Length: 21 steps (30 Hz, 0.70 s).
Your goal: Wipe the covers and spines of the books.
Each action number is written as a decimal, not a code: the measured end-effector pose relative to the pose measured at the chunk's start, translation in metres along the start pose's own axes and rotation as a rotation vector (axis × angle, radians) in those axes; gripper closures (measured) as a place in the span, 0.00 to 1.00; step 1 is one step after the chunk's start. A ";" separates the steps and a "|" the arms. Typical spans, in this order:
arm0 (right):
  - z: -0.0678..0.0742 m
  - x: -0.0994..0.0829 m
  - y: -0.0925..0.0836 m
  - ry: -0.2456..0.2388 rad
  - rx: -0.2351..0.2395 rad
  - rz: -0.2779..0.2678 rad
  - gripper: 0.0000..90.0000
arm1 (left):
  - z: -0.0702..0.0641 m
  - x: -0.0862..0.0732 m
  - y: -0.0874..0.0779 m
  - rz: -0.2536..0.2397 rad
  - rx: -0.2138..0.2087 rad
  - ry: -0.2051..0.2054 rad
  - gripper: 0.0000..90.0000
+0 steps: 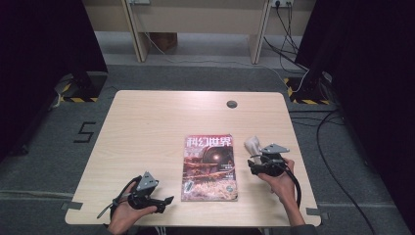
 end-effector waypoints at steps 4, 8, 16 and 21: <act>0.003 -0.004 -0.008 0.022 0.012 -0.020 0.32 | 0.000 0.000 0.000 -0.001 -0.002 -0.004 0.18; 0.005 -0.008 -0.016 0.039 0.027 -0.047 0.26 | 0.000 -0.001 0.000 0.002 -0.005 -0.002 0.18; 0.014 -0.018 -0.026 0.062 0.055 -0.076 0.21 | 0.000 -0.002 -0.001 0.001 -0.002 -0.011 0.18; 0.019 -0.024 -0.029 0.062 0.067 -0.078 0.20 | 0.001 -0.001 -0.001 -0.006 -0.004 -0.014 0.18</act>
Point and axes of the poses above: each handheld gripper's, and its own axes: y roughly forward along the jaws, x roughly out of its top, z roughly to its left, the point moved 6 cm from there along y, roughly forward along the jaws, and after that the axes turned 4 degrees about -y, right-handed, at the moved point
